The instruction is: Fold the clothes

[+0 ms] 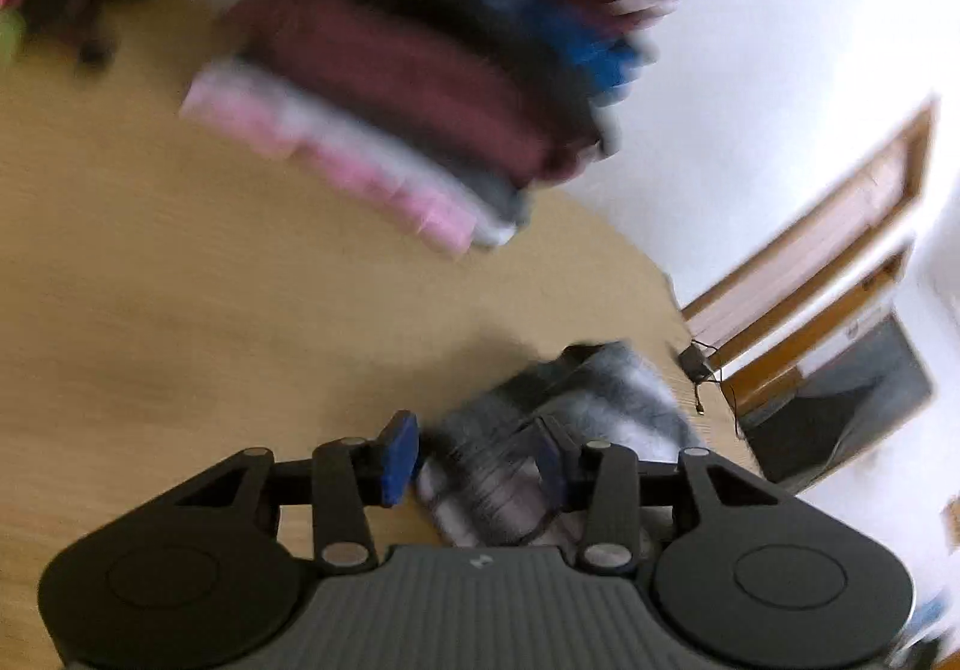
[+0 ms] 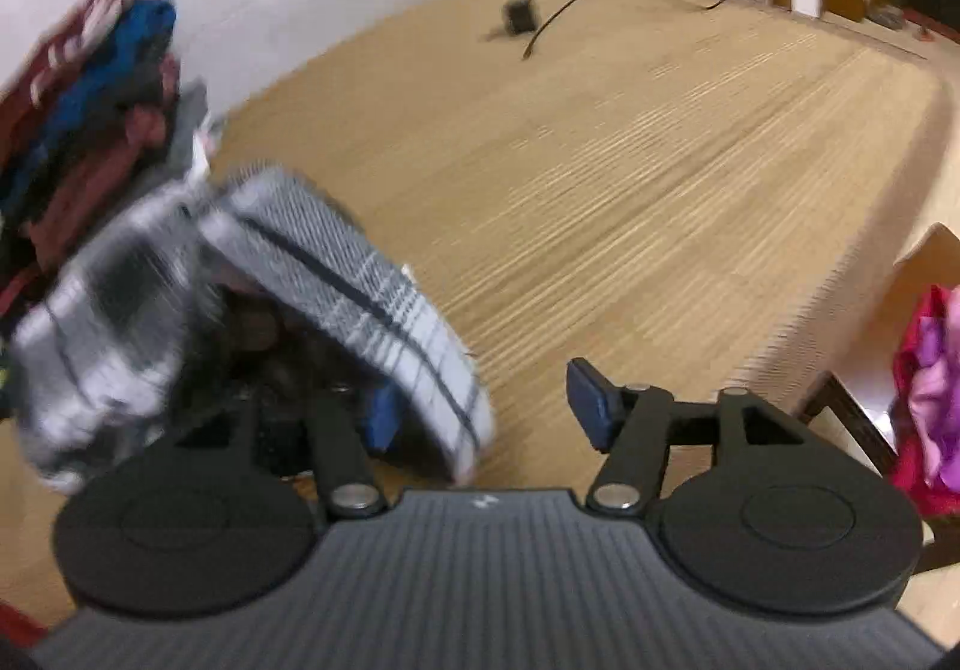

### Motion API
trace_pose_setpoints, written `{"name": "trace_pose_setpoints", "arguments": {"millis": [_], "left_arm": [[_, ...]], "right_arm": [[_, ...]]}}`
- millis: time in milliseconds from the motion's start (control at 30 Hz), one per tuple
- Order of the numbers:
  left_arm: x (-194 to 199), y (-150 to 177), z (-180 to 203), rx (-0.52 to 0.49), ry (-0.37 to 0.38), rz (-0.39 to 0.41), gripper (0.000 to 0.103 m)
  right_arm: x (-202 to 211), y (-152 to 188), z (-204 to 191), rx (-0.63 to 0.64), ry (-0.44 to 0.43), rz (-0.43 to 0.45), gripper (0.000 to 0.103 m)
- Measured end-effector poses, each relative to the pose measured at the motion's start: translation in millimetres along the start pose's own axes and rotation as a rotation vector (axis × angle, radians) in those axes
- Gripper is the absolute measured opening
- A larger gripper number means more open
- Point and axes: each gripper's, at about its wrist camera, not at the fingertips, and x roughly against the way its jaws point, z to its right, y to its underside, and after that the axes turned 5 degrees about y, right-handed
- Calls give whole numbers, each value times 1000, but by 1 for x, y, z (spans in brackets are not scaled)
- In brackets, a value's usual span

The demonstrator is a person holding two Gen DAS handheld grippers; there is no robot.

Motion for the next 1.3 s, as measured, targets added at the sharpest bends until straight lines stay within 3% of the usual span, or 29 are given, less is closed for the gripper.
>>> {"name": "trace_pose_setpoints", "arguments": {"millis": [67,133,200,233,300,333,367,400,433,467,533,600,700,733,767,800,833,867,933,967,1033,1067,1100,1167,1200,1233,1300], "left_arm": [[-3,-6,37,-118,69,6,48],[-24,-6,84,-210,224,-37,52],[-52,3,131,-331,324,-83,54],[-67,10,146,-386,324,-108,54],[-105,25,151,-410,245,-203,52],[-124,32,153,-418,206,-249,48],[-133,36,138,-371,169,-280,45],[-143,40,123,-323,131,-309,29],[-147,44,103,-267,75,-322,6],[-149,47,82,-199,31,-334,3],[-146,48,55,-61,100,-326,3],[-142,51,46,-11,121,-320,3],[-133,48,49,-28,121,-317,8],[-128,45,49,-29,124,-314,24],[-115,39,53,-45,125,-296,39],[-103,34,56,-63,127,-276,73],[-89,27,59,-110,134,-226,90],[-75,20,63,-156,142,-176,91],[-56,-3,66,-220,160,-85,95],[-54,-15,66,-230,167,-62,96],[-68,-40,65,-276,170,-59,97],[-88,-51,62,-295,163,-103,97],[-120,-58,53,-267,137,-216,94],[-180,-63,36,-207,71,-439,79],[-196,-58,31,-212,49,-503,77],[-212,-52,27,-216,29,-562,79],[-211,-45,21,-174,37,-538,78]], "right_arm": [[22,-18,-22,65,-28,137,62],[32,-40,-56,151,-89,266,62],[20,-69,-84,199,-165,320,59],[12,-80,-96,217,-196,332,59],[-16,-87,-113,278,-206,289,50],[-38,-86,-119,314,-204,229,33],[-58,-79,-121,334,-196,155,12],[-74,-65,-119,334,-189,81,7],[-90,-49,-115,330,-183,9,7],[-105,-27,-108,340,-157,-49,0],[-104,6,-97,333,-164,43,0],[-103,12,-106,317,-123,89,0],[-106,10,-118,340,-79,73,4],[-106,5,-118,362,-80,45,8],[-102,-3,-117,367,-95,3,19],[-95,-11,-113,352,-121,-34,29],[-82,-15,-104,319,-146,-49,57],[-68,-18,-99,281,-144,-25,79],[-40,-19,-91,203,-103,31,101],[-31,-16,-86,161,-82,27,103],[-25,-7,-74,33,-131,-75,103],[-25,1,-69,-40,-161,-134,103],[-25,10,-67,-103,-187,-175,103],[-30,27,-65,-203,-210,-223,103],[-34,35,-67,-246,-210,-243,103],[-40,39,-68,-284,-219,-256,103],[-51,44,-69,-359,-237,-287,103]]}}
